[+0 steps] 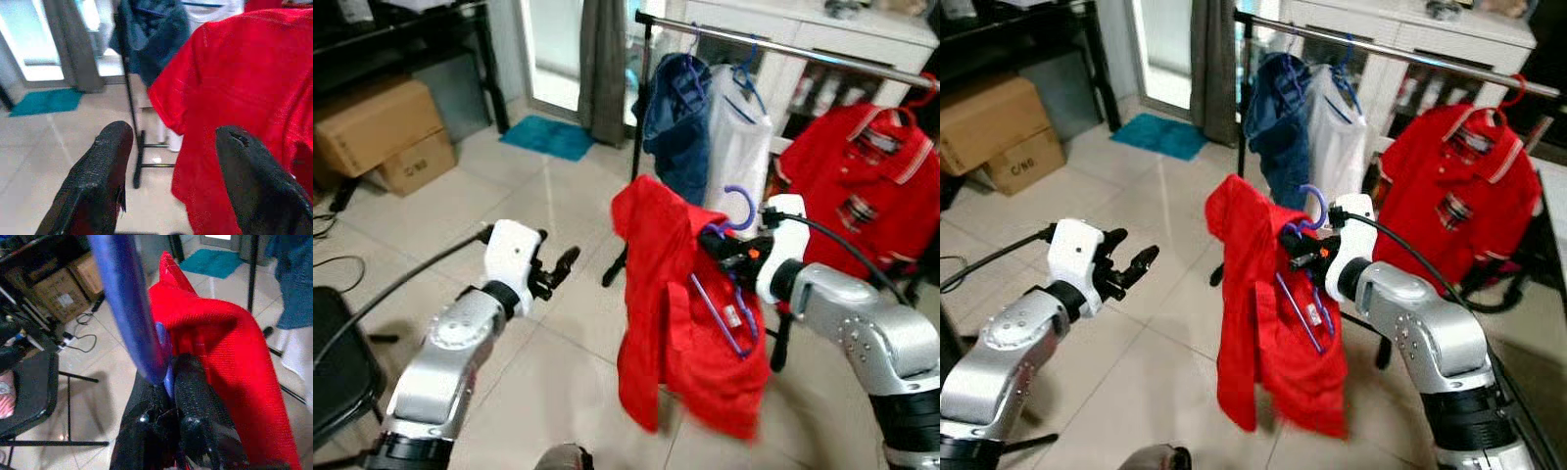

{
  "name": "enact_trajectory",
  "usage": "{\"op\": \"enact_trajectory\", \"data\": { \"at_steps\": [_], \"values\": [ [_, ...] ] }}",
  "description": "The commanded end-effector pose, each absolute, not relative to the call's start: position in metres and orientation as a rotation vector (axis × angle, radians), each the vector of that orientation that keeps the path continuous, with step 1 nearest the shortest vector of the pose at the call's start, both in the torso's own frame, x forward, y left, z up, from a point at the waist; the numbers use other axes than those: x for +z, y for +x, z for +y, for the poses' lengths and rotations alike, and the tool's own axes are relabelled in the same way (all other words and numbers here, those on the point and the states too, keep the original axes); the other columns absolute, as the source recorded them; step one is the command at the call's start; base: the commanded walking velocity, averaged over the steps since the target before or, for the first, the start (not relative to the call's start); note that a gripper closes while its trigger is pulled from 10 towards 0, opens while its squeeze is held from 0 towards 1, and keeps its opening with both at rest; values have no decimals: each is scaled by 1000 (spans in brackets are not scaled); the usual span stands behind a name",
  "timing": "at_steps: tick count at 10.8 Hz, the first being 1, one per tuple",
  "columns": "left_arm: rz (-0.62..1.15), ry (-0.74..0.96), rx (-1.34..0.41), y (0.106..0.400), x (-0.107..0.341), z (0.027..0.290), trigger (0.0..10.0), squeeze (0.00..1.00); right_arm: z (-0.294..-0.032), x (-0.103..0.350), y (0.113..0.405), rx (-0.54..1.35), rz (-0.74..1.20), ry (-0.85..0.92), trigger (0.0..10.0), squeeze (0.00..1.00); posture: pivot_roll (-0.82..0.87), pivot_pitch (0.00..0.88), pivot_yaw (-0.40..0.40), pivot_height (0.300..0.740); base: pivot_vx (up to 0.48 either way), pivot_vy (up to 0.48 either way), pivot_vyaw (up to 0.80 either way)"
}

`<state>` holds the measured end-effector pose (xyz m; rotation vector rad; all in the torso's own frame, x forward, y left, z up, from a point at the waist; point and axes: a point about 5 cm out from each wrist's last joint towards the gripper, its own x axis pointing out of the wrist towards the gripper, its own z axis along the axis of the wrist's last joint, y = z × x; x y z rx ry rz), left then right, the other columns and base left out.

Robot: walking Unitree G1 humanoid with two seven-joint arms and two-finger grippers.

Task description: Hang hanger

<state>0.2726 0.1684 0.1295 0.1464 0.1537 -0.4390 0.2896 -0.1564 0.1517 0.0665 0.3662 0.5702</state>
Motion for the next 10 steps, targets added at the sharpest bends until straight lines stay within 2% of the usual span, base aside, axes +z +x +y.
{"op": "enact_trajectory", "data": {
  "at_steps": [1,2,5,6,7,9,10],
  "values": [
    [149,121,-489,271,131,165,10000,1000,-162,163,295,553,326,54,10000,0,8,0,-49,740,0,0,0],
    [143,125,-528,271,130,156,10000,1000,-161,166,298,547,326,53,10000,0,3,0,-53,740,0,0,0],
    [118,94,-977,265,128,99,10000,1000,-154,174,312,474,317,86,10000,0,-34,0,-19,740,0,0,0],
    [126,89,-1063,268,125,87,10000,773,-152,176,316,452,316,81,10000,0,-42,0,-4,740,0,0,0],
    [149,59,-1234,268,119,63,10000,0,-146,179,321,405,311,87,10000,0,-48,0,10,740,0,0,0],
    [221,52,-1443,260,113,52,10000,0,-141,183,323,366,299,98,10000,0,-50,0,32,740,0,0,0],
    [223,61,-1460,260,113,53,10000,0,-140,183,323,363,297,101,10000,0,-49,0,33,740,0,0,0]
  ]
}}
